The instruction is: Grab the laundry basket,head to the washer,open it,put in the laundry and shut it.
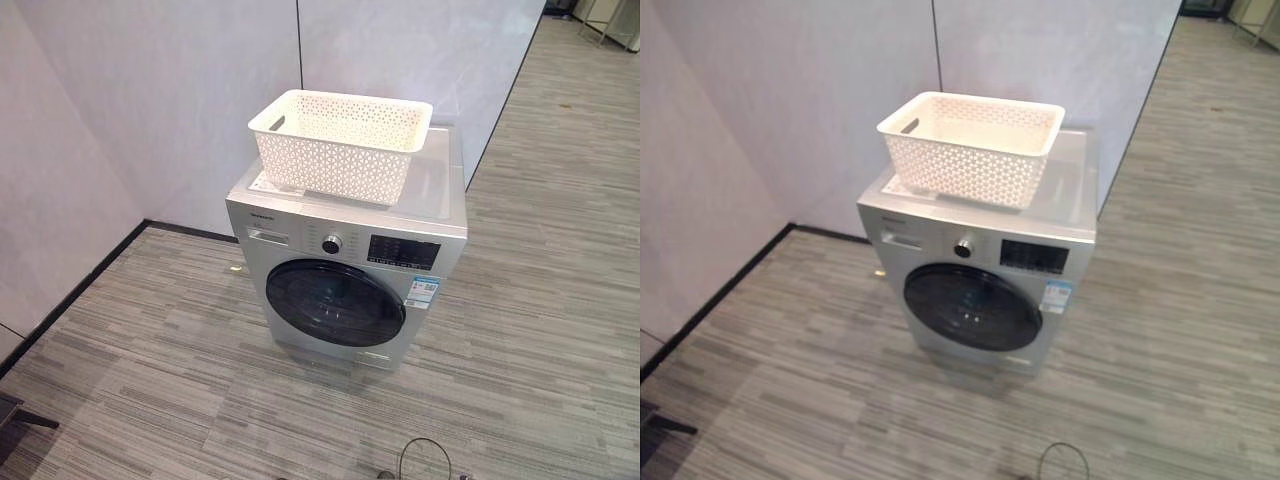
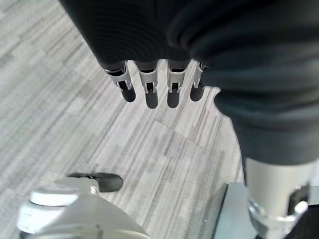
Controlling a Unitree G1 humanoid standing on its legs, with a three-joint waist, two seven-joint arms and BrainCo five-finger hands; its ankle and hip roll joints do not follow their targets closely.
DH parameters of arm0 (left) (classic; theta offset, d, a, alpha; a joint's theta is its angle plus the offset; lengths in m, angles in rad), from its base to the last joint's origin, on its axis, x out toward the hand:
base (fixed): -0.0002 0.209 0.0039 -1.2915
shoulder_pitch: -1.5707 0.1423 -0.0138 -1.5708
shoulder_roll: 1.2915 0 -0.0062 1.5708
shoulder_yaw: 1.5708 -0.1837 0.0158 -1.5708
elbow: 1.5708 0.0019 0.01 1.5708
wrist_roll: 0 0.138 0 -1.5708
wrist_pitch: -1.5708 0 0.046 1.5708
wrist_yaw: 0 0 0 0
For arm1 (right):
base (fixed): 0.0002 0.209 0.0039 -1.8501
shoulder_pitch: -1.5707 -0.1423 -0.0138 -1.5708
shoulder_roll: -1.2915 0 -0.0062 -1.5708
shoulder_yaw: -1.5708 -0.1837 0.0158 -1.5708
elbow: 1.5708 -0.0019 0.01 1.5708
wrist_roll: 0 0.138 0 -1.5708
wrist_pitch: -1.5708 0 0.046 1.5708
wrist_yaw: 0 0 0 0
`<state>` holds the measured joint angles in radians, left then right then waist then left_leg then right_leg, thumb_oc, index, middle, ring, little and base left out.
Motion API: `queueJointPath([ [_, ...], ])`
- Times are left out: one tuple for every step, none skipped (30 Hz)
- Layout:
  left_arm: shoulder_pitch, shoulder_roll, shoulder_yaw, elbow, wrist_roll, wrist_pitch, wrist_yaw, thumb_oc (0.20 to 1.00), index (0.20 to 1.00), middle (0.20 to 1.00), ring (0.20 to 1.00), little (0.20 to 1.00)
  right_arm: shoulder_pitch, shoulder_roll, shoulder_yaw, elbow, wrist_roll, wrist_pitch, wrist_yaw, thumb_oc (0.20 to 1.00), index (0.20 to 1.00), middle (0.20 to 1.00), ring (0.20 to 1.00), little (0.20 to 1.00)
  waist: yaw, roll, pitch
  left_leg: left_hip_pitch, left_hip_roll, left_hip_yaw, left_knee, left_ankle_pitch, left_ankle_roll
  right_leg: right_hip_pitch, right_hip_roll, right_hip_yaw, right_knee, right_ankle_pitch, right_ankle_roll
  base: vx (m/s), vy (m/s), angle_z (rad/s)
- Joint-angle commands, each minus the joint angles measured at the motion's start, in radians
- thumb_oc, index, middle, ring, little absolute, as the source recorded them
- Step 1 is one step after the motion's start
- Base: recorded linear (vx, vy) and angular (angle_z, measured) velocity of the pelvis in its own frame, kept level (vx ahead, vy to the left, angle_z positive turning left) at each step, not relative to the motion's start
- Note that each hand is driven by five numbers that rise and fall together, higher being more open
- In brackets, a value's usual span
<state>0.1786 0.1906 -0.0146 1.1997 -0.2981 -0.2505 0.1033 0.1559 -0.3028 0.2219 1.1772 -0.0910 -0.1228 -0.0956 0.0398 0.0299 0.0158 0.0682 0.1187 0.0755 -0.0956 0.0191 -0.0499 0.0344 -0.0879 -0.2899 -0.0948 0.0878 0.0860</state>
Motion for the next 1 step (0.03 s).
queueJointPath([
  [-0.067, 0.065, 0.032, -0.033, 0.008, -0.021, 0.002, 1.0, 1.0, 1.0, 1.0, 1.0, -0.054, 0.033, 0.022, -0.028, 0.026, -0.002, -0.005, 1.0, 1.0, 1.0, 1.0, 1.0, 0.0, -0.086, 0.028, -0.022, -0.061, -0.008, 0.044, -0.027, 0.001, 0.048, -0.02, 0.003, 0.007, -0.094, 0.011, 0.0, -0.006, 0.06],
])
